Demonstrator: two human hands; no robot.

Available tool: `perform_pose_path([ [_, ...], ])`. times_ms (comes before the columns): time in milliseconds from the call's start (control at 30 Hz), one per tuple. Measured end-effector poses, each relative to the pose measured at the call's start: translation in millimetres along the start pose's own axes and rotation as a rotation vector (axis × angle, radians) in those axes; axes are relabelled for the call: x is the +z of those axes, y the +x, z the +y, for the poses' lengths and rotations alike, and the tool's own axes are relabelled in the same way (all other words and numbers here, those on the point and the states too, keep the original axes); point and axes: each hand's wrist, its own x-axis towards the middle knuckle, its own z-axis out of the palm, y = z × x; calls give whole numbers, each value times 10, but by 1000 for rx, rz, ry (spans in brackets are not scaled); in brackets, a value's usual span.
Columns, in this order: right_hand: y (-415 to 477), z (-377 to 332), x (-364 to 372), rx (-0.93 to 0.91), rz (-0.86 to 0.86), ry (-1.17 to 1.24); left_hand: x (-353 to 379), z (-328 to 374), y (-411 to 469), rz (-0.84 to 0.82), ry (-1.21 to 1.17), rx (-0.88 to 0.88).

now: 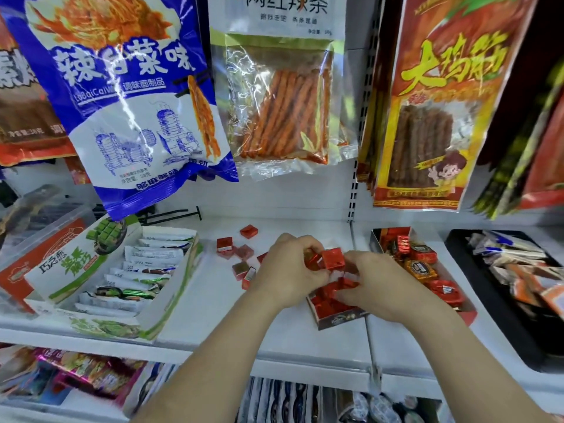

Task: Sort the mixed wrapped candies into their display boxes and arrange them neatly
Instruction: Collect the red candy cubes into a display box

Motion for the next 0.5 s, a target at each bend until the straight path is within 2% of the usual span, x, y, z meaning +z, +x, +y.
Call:
perform_pose_path([
  [167, -1, 77, -6, 26, 124, -47, 60, 16, 52, 5, -15, -44],
  [233, 5, 86, 30, 13, 125, -85, 68, -22, 57, -18, -40, -56],
  [433, 8, 40, 168, 23, -166, -96, -226, -179, 9, 35, 45, -109],
  [500, 1, 2, 183, 32, -180, -136, -332, -263, -48, -50, 46, -158],
])
